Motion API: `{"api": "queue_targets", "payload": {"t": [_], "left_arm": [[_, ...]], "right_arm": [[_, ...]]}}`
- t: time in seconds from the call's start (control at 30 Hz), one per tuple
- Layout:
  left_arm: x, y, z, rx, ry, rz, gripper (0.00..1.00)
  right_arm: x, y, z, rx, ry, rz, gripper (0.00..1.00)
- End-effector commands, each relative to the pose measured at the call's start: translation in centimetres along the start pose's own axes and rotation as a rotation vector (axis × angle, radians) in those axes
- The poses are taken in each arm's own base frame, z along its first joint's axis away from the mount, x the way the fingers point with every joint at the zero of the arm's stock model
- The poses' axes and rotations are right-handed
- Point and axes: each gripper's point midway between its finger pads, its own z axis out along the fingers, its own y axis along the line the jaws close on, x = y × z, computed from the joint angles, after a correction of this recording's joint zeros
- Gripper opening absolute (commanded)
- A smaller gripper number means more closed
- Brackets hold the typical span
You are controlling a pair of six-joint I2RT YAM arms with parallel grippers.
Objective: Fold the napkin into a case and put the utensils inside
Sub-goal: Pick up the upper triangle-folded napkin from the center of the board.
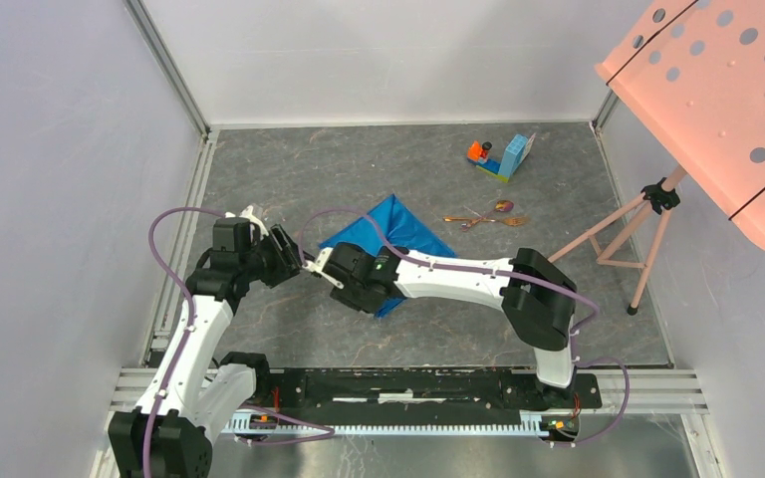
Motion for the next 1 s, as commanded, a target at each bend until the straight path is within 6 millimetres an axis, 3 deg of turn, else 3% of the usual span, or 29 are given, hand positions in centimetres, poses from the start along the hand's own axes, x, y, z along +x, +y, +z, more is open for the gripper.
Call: {"api": "queue_targets", "payload": {"t": [0.0,0.67,0.97], "left_arm": [[-0.6,-0.9,-0.4,0.033,-0.022,0.006,0.61],[-0.6,-0.8,-0.5,0.027,-0.025,0.009,0.61],[-0.9,0.0,-0.5,-0.008,-0.060,-0.017,0.62]], "right_arm": [[-2.4,1.5,-0.4,-0.042,-0.072,0.003,0.52],[0.6,0.8,3.2,0.020,0.027,-0.036,0.51],[3.0,-0.2,4.3,0.029,0.065,-0.010,0.52]]}}
